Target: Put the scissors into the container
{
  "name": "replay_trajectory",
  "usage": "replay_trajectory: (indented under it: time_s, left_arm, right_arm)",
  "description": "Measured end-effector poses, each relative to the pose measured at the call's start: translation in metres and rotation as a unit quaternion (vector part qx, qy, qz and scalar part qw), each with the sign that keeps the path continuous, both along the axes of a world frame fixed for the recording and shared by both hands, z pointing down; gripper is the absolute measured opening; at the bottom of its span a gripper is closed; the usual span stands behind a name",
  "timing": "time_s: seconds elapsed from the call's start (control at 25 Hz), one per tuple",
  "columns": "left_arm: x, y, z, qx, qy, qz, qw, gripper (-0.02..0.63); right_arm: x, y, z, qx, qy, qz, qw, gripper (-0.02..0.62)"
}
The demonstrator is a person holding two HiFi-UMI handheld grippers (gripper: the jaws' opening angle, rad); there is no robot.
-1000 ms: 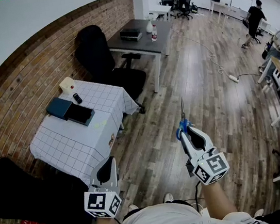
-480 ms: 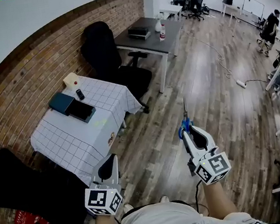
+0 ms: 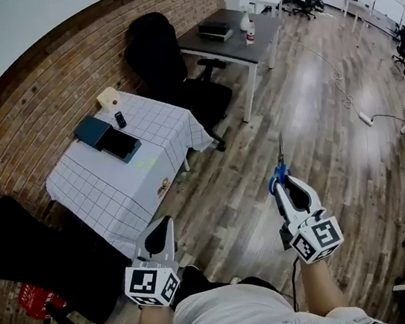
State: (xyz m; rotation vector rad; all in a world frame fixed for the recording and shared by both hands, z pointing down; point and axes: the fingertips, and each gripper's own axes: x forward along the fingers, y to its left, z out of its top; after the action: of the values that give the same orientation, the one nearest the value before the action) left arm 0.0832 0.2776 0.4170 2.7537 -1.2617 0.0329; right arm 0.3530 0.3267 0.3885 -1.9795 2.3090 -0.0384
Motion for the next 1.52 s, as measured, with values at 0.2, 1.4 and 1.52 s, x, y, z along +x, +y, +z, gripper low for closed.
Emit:
replay_trajectory:
  time_s: [0.2,1.4,1.52]
  left_arm:
    - [-0.007,-0.028,0.003,-0.006,0.003,-0.024,0.9997,0.002]
    - [-0.142,-0.310,-0.001,-0.022,0.023,-0.118,0.9925,0.002]
    - [-0.161,-0.319,0.002,-0.026,0.025,-0.141,0.9894,0.002]
  right_arm:
    - [-0.001,-0.033,-0.001,-0.001,0.001,-0.020,1.000,0.101]
    - [-0.133,-0.366,-0.018,-0.013,0.030,-0.119,0.992,0.101]
    - [-0.153,-0.390,-0.015,-0.020,0.031,-0.143,0.989,0.101]
